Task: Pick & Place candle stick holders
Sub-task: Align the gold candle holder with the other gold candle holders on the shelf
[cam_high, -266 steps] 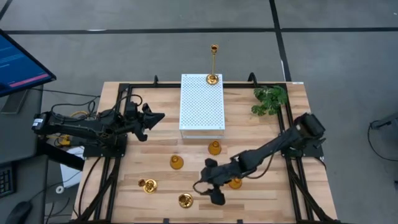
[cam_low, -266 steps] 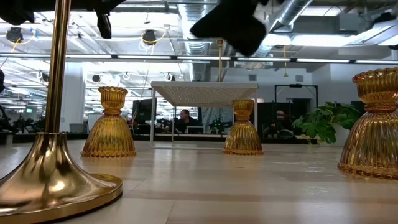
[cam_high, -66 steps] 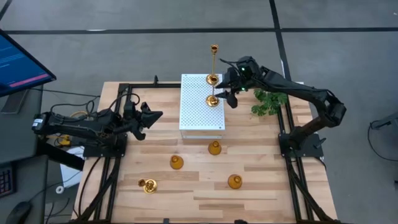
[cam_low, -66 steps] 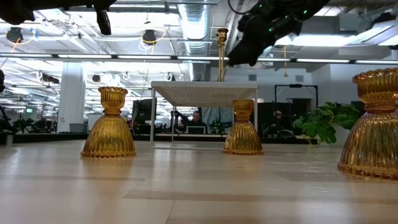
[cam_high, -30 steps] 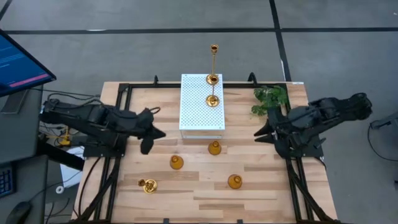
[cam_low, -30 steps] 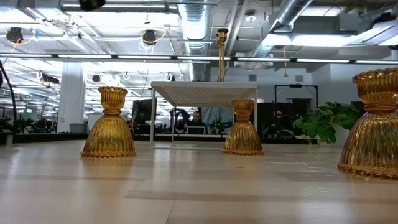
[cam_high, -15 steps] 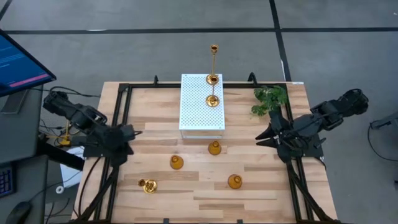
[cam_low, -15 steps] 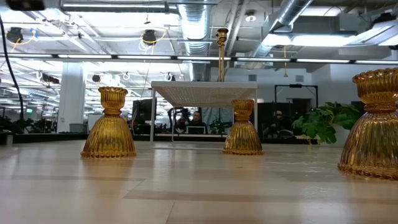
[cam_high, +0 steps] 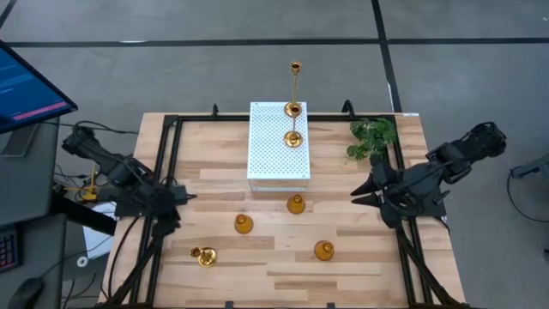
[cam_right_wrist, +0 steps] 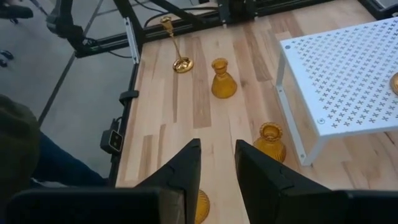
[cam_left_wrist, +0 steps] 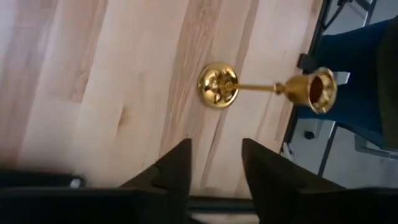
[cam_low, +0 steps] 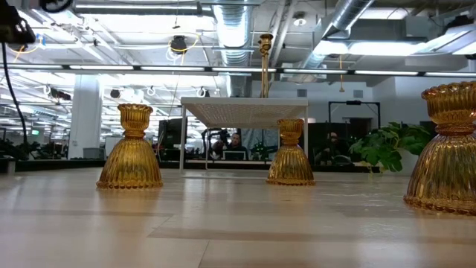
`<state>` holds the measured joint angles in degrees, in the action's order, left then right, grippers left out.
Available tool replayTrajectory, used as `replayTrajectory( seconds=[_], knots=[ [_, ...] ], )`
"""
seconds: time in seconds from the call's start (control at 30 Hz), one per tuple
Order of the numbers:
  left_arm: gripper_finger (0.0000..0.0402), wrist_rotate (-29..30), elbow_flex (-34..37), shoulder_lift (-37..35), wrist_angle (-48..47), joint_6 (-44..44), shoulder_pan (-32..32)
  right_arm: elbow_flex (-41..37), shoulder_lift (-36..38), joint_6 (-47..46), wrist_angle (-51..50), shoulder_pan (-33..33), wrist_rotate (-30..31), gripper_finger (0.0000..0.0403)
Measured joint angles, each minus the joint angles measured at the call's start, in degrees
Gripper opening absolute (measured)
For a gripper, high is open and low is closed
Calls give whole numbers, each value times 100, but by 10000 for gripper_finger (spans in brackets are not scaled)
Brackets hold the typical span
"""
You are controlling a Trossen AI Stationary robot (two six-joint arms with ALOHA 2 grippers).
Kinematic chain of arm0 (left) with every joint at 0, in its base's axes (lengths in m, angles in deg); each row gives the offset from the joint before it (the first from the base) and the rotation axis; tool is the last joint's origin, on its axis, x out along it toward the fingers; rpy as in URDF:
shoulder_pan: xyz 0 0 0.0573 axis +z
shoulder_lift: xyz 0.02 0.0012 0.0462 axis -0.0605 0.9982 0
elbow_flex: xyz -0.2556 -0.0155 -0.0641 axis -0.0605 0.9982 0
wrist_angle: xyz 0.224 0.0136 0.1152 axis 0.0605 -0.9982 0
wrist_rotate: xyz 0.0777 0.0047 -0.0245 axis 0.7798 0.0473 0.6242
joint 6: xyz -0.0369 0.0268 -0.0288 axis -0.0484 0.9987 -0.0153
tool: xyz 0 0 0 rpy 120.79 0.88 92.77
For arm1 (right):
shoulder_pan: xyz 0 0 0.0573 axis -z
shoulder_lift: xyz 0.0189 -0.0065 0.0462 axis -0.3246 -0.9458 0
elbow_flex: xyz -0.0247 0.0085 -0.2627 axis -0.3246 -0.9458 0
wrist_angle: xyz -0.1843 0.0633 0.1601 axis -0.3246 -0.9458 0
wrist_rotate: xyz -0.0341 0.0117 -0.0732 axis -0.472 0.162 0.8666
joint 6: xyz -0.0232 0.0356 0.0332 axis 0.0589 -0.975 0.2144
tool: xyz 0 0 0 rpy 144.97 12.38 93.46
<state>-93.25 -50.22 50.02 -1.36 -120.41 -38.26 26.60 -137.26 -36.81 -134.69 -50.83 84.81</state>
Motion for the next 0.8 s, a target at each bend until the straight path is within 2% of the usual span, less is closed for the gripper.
replayTrajectory(
  seconds=[0.17, 0.37, 0.6, 0.8],
  knots=[
    [204, -115, 467, -2, 322, -14, -83, 0, -82, -66, 38, -115, 36, 91],
    [261, -30, 789, -173, 607, -58, -558, 0, -79, -86, 47, -223, 85, 91],
    [253, 1456, 1392, -264, 1830, 65, -1454, 0, -81, -364, 155, -222, 143, 91],
    [242, 1632, 2200, -262, 2297, -327, -2325, 0, -79, -595, 331, -222, 228, 91]
  ],
)
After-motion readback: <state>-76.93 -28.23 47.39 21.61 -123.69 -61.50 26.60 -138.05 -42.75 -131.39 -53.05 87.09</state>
